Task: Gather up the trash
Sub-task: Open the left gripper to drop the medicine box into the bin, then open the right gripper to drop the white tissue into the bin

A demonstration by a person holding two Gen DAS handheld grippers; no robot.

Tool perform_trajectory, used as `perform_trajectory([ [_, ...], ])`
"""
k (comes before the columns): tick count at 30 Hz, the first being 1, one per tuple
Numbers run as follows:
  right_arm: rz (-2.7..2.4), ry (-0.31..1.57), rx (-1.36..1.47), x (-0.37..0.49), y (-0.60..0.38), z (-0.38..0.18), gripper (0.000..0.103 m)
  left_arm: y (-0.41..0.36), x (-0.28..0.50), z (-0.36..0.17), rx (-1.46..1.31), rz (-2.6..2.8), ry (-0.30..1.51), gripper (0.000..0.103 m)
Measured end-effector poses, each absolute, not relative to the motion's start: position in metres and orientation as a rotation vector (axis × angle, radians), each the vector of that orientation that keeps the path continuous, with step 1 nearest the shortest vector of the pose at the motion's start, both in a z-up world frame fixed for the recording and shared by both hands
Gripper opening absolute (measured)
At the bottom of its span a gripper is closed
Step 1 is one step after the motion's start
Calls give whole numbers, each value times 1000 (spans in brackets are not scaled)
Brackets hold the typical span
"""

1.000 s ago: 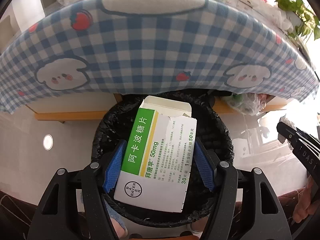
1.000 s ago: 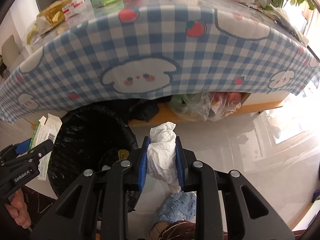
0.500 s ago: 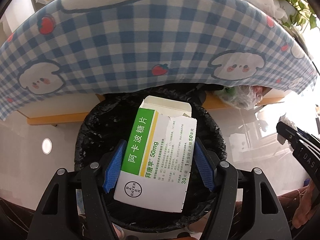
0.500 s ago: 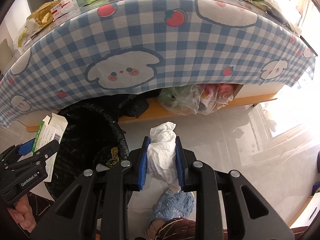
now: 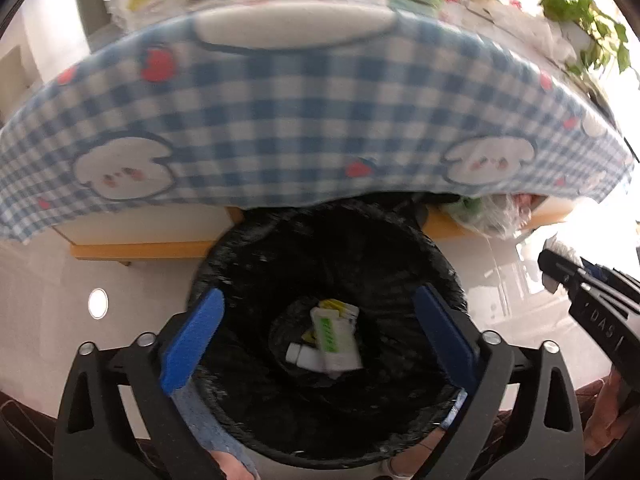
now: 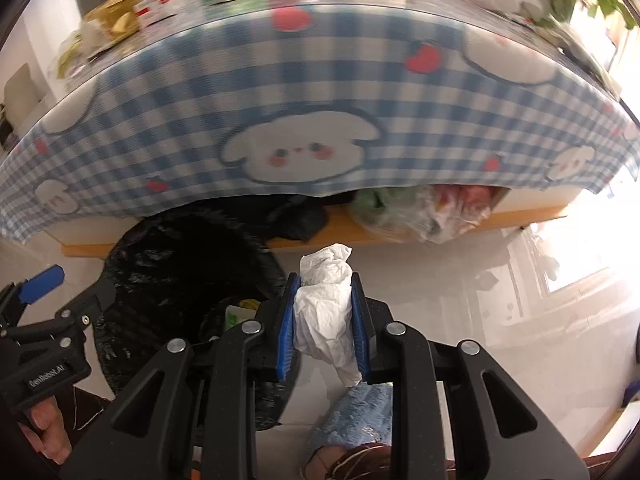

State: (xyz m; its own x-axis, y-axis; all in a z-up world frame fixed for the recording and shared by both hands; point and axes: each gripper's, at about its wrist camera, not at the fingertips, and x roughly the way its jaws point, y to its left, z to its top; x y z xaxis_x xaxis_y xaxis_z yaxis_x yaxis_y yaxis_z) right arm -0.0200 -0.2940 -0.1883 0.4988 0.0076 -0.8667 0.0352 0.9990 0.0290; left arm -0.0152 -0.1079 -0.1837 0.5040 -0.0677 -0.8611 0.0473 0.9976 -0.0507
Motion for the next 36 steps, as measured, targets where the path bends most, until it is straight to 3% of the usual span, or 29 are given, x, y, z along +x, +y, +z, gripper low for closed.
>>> perform_trajectory([
  [14,90,1049,13,-12,-220,-190,23,-21,-28,-178,-90,30,1022,97],
  [36,188,1067,-33,-4,-150,-195,23,49,-39,-181,-164,120,1024,97],
])
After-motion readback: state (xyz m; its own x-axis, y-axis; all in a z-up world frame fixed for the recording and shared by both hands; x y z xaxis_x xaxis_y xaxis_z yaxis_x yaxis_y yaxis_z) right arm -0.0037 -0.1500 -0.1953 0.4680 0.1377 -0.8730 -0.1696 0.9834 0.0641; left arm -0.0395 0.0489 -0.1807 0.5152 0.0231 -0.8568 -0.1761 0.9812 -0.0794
